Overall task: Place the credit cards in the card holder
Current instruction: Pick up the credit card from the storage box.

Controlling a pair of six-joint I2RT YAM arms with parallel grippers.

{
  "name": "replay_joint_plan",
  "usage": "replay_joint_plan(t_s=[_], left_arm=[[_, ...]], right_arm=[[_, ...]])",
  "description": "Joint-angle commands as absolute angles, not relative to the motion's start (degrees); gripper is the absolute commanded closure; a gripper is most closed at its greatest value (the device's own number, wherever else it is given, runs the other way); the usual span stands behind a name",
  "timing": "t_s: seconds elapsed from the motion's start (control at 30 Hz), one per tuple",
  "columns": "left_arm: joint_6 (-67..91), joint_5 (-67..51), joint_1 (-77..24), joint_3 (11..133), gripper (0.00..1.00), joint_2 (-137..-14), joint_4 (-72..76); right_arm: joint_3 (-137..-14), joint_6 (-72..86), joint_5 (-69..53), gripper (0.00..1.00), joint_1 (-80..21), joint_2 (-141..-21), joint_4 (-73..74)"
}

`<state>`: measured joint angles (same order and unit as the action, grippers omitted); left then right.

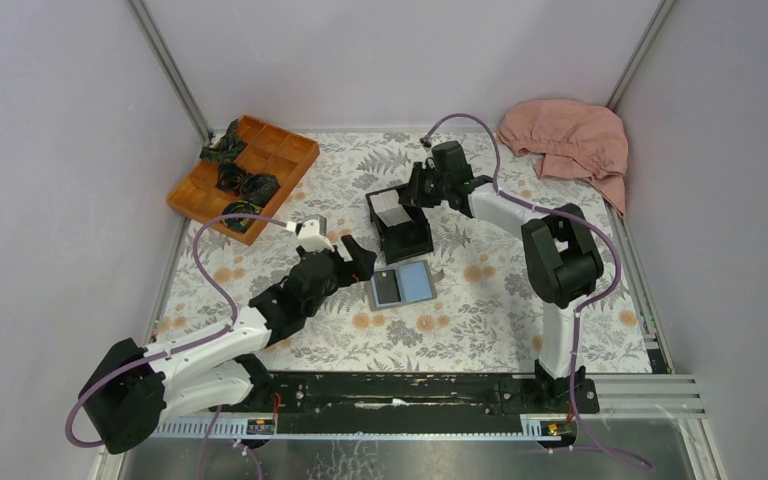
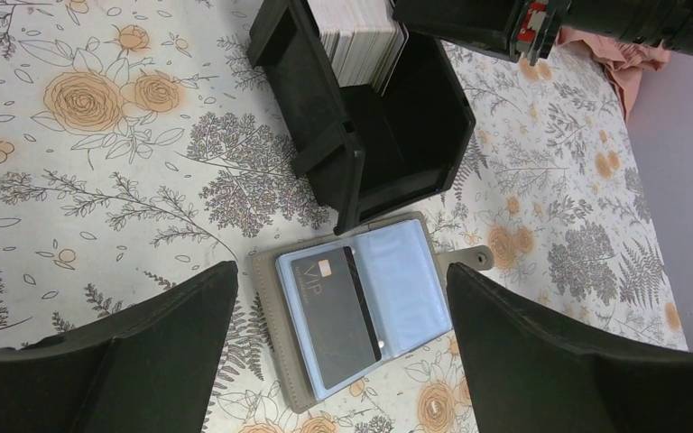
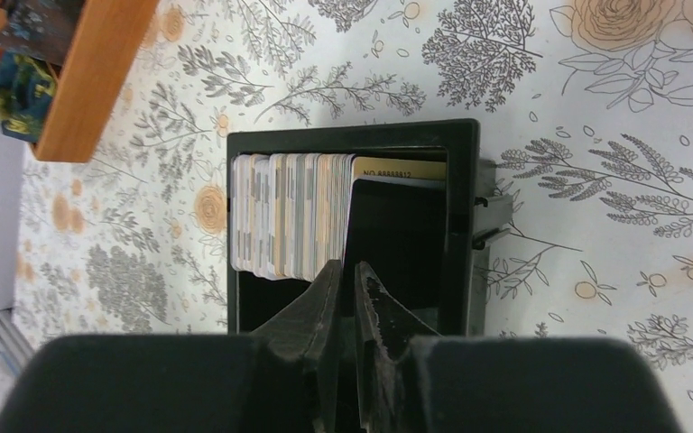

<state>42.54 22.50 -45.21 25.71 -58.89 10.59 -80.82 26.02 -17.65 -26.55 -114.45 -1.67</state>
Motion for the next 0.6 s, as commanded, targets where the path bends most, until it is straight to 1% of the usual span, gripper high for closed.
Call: replay_joint_plan(t_s=[0.0, 0.13, 0.57], left_arm=[[42.7, 23.3, -44.8, 27.2, 0.08, -57.6, 10.6], [42.8, 23.1, -44.7, 27.4, 0.08, -57.4, 10.4], [42.9, 22.3, -44.7, 27.4, 0.09, -56.9, 10.1]], right_arm=[[-84.2, 21.7, -13.3, 0.87, -28.7, -110.4, 2.0], [-84.4, 20.7, -11.7, 0.89, -28.9, -109.6, 3.0], [-83.5, 20.2, -10.2, 0.9, -28.8, -108.3, 3.6]])
